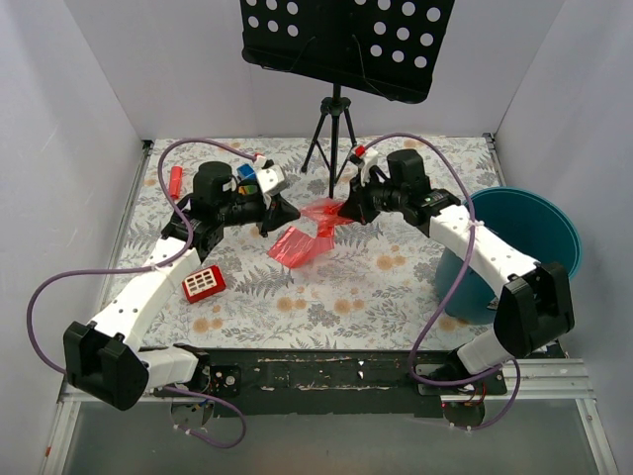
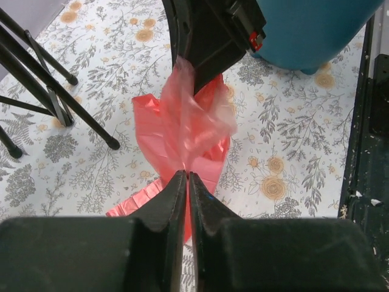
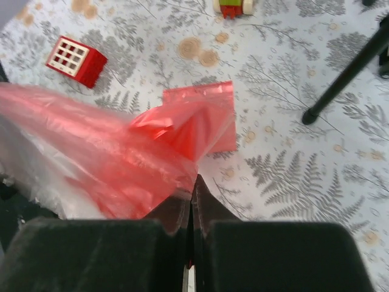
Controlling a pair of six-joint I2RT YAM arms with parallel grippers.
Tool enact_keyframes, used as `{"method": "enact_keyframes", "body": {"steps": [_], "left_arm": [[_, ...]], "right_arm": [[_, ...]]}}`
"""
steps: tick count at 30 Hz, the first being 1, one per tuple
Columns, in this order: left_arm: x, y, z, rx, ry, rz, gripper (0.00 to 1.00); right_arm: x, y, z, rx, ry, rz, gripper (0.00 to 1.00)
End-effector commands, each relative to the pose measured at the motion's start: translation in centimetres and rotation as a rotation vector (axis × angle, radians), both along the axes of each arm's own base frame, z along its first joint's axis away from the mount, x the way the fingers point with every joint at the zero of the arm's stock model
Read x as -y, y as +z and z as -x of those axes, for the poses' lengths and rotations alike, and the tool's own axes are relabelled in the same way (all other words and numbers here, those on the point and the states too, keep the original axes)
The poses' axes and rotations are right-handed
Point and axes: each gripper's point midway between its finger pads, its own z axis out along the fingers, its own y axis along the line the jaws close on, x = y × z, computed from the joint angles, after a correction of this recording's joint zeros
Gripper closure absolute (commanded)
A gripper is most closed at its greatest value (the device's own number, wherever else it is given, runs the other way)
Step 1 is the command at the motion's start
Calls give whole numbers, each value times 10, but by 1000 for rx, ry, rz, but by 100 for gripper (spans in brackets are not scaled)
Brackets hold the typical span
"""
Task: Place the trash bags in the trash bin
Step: Unfold the trash bag at the center of the board.
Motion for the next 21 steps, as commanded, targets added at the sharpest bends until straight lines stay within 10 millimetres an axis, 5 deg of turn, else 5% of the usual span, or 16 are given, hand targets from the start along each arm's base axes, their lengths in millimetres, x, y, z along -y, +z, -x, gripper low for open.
{"method": "enact_keyframes", "body": {"steps": [1, 3, 6, 8, 14, 21], "left_arm": [[-2, 28, 8, 48, 3, 61, 77], [0, 38, -2, -17, 80, 125, 41], [9, 62, -14, -21, 106, 183, 23], [18, 76, -18, -16, 83, 201, 18], [37, 77, -35, -59, 73, 187, 15], [47, 30, -41, -178, 38, 62, 19]], "right_arm": [[14, -2, 9, 5, 26, 37, 99], [7, 5, 11, 43, 39, 58, 99], [2, 11, 7, 86, 0, 105, 99], [0, 15, 0, 109, -35, 127, 99], [-4, 20, -14, 153, -90, 172, 99], [-23, 47, -14, 254, -54, 152, 99]]}}
